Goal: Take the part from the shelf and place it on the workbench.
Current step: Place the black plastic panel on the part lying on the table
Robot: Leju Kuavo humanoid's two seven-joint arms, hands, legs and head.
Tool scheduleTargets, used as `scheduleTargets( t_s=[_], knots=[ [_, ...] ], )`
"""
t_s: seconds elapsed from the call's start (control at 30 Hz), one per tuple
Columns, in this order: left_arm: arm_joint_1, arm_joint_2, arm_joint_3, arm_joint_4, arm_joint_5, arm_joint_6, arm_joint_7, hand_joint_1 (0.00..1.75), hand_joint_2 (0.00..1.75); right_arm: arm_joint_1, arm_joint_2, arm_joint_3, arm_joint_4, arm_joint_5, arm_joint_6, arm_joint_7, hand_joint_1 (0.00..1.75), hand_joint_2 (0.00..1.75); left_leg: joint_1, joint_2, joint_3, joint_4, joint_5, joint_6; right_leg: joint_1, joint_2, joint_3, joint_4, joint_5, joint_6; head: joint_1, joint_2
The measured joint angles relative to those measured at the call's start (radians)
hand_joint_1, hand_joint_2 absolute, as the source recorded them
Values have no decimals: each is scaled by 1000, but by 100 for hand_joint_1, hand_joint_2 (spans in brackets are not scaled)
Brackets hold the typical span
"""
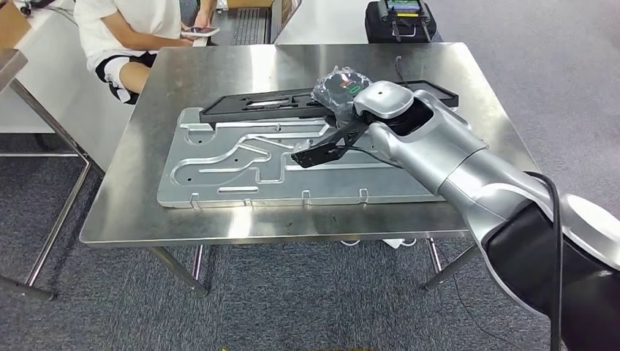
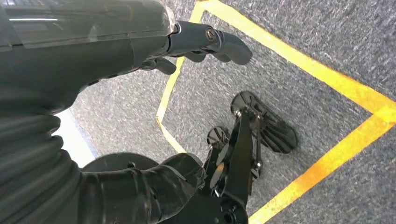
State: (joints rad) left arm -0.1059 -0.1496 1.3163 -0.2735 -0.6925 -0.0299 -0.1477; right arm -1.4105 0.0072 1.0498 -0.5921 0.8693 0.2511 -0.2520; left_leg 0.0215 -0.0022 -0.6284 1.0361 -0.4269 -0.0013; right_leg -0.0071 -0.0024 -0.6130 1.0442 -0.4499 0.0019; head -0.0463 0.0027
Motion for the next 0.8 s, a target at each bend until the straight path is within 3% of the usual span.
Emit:
scheduleTargets(
  t_s=[0.07, 0.17, 0.2, 0.23, 0.27, 0.33, 0.4, 0.43, 0.5, 0.57, 0.6, 0.67, 0.73, 0.77, 0.8],
  knots=[
    [1, 1, -3, 1, -5, 1, 2, 0, 175, -2, -5, 3, 0, -3, 0, 0, 175, 175, 2, -1, 3, -6, 3, 14, -3, 0, -12, 31, -25, 8, 0, 0],
    [1, 4, -8, 4, -13, 1, 3, 0, 175, -3, -10, 10, 0, -1, 0, 0, 175, 175, 1, -8, 5, -9, 3, 27, -6, 2, -92, 209, -115, 14, 0, 0],
    [1, 6, -10, 5, -16, 1, 3, 0, 175, -1, -11, 13, 0, 0, 0, 0, 175, 175, 0, -14, 5, -8, 3, 28, -6, 2, -120, 266, -133, 15, 0, 0],
    [1, 7, -12, 6, -18, 1, 3, 0, 175, 1, -13, 18, 0, 0, 0, 0, 175, 175, -1, -20, 6, -8, 3, 29, -6, 2, -135, 291, -132, 15, 0, 0],
    [1, 8, -14, 6, -20, 1, 4, 0, 175, 3, -14, 22, 0, 0, 0, 1, 175, 175, -1, -29, 7, -8, 3, 29, -6, 3, -128, 274, -109, 12, 0, 0],
    [1, 9, -17, 7, -21, 1, 4, 0, 175, 2, -15, 28, 0, 0, 0, 1, 175, 175, -3, -46, 10, -7, 2, 28, -5, 22, -71, 146, -35, 1, 0, 0],
    [1, 9, -19, 11, -21, 1, 5, 0, 175, -2, -19, 30, 0, 0, -1, 1, 175, 175, -4, -62, 5, -5, 3, 22, -4, 51, -20, 32, 7, -9, 0, 0],
    [1, 9, -21, 13, -21, 1, 6, 0, 175, -4, -20, 32, 0, 0, -1, 1, 175, 175, -2, -68, 2, -4, 4, 18, -2, 60, -10, 7, 10, -12, 0, 0],
    [1, 11, -23, 14, -22, 1, 7, 0, 175, -5, -21, 37, 0, 0, -1, 1, 175, 175, 1, -83, -3, -8, 8, 5, -1, 49, -6, -2, 10, -14, 0, 0],
    [2, 14, -23, 15, -25, 1, 8, 0, 175, -6, -20, 40, -1, -1, -1, 0, 175, 175, -1, -67, -11, 9, -4, -5, -7, 31, 4, -16, 15, -21, -1, 0],
    [2, 15, -23, 16, -27, 1, 8, 0, 175, -8, -20, 41, -2, -2, 0, 0, 175, 175, -2, -48, -27, 43, -26, -10, -10, 23, 8, -23, 18, -25, -2, 0],
    [2, 15, -23, 17, -29, 1, 8, 0, 175, -11, -21, 41, -2, -9, 1, -1, 175, 175, 1, -13, -83, 165, -88, -19, -9, 10, 11, -26, 19, -30, -3, 0],
    [3, 16, -23, 18, -29, 1, 9, 0, 175, -8, -22, 42, -2, -20, 3, -3, 175, 175, 4, -5, -130, 263, -118, -26, -8, 0, 11, -23, 16, -30, -3, 0],
    [3, 17, -23, 18, -29, 1, 9, 0, 175, -6, -22, 42, -2, -23, 3, -4, 175, 175, 6, -4, -129, 263, -107, -29, -8, -3, 10, -21, 15, -29, -3, 0],
    [3, 19, -23, 18, -29, 1, 10, 0, 175, -5, -22, 42, -2, -24, 4, -5, 175, 175, 7, -3, -109, 222, -78, -30, -9, -6, 11, -18, 12, -27, -3, 0]
  ],
)
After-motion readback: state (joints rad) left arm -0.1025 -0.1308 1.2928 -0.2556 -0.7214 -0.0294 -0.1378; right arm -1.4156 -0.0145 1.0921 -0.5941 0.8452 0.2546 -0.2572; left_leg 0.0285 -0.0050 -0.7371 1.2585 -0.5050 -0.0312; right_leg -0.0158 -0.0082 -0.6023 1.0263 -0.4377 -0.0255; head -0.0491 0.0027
